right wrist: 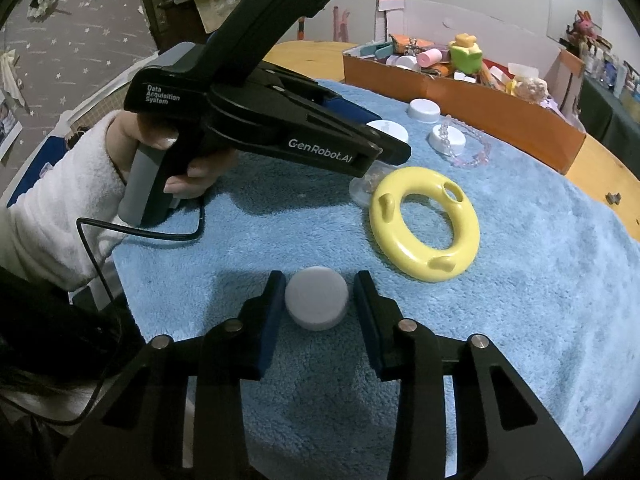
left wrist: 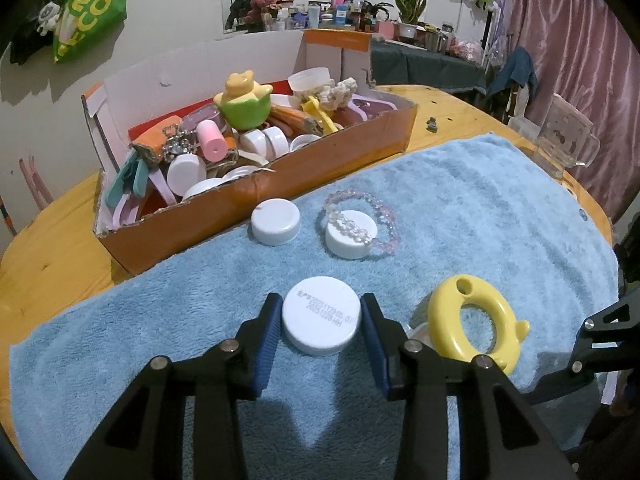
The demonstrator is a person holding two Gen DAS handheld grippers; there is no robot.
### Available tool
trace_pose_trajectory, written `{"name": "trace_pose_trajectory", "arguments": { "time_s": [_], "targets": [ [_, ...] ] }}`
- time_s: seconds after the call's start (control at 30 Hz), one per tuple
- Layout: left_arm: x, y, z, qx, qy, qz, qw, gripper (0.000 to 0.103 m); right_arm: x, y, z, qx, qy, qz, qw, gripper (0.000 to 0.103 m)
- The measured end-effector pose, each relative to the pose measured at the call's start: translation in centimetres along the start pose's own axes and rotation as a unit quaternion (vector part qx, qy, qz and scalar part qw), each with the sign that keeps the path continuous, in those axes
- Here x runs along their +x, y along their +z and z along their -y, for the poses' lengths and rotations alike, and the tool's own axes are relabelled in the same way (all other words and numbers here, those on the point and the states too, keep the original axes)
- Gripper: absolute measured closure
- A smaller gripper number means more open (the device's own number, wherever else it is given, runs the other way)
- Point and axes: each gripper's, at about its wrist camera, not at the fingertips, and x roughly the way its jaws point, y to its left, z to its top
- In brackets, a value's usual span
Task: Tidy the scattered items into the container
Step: 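Grasp the printed white cap with the left tool while the right tool grasps a small white cap, then hold both white caps and lift them off the towel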
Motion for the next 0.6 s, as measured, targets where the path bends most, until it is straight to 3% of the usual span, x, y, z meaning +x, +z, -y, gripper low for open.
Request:
{"name": "trace_pose_trajectory", "arguments": {
  "time_s": [0.6],
  "targets": [
    [-0.03,0.01,-0.19,-0.006,-0.001,0.001,1.0,0.061,-0.27,0.21,-0.23,-0.008,-0.008,0.001,1.0,0.072]
  ]
}}
